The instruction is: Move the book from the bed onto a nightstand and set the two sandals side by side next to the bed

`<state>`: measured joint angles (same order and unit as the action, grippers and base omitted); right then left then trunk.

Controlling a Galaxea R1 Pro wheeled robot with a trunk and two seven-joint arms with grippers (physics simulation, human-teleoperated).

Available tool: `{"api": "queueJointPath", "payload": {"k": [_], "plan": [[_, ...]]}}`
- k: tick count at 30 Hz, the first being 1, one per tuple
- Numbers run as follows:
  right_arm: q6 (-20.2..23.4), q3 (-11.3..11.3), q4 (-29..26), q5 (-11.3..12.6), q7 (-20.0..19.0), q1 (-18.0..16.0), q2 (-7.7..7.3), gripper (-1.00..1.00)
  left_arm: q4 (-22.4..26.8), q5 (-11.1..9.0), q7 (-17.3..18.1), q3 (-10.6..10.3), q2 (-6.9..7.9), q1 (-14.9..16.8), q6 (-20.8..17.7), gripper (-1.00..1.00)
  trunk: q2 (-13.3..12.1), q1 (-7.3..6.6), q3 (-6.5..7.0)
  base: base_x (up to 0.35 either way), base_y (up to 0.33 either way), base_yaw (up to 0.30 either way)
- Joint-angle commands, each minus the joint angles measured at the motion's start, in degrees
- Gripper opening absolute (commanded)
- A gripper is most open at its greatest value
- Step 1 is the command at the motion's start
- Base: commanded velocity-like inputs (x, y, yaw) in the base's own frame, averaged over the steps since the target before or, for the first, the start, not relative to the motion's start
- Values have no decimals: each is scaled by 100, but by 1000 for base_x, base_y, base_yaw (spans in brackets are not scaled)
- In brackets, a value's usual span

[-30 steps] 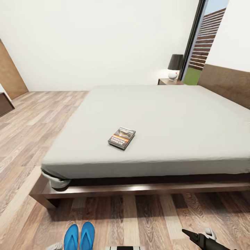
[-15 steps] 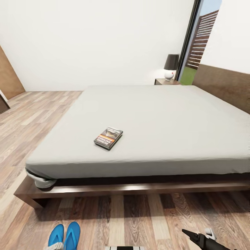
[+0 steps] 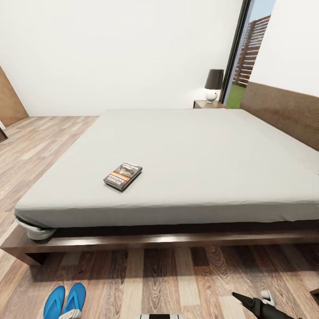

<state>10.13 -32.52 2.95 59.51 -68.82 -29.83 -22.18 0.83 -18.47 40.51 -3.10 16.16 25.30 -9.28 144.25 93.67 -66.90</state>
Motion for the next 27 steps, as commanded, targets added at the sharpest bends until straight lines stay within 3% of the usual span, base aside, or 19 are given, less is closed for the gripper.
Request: {"api": "queueJointPath", "payload": {"k": [1,9,17,27], "plan": [[53,-44,13,61,-26,-6,3,100,5,-60,18,-32,4,1,-55,100,2,-1,-5,0,-200,0],[27,-48,13,49,-26,-6,3,100,5,-60,18,-26,9,1,-63,100,2,-1,-5,0,-87,0],[30,-31,22,60,-284,255,38,100,53,-114,277,17,265,-176,-51,100,2,-1,-5,0,0,0],[25,-19,21,69,-223,581,111,100,49,-98,263,12,265,-261,-33,100,2,-1,-5,0,0,0]]}}
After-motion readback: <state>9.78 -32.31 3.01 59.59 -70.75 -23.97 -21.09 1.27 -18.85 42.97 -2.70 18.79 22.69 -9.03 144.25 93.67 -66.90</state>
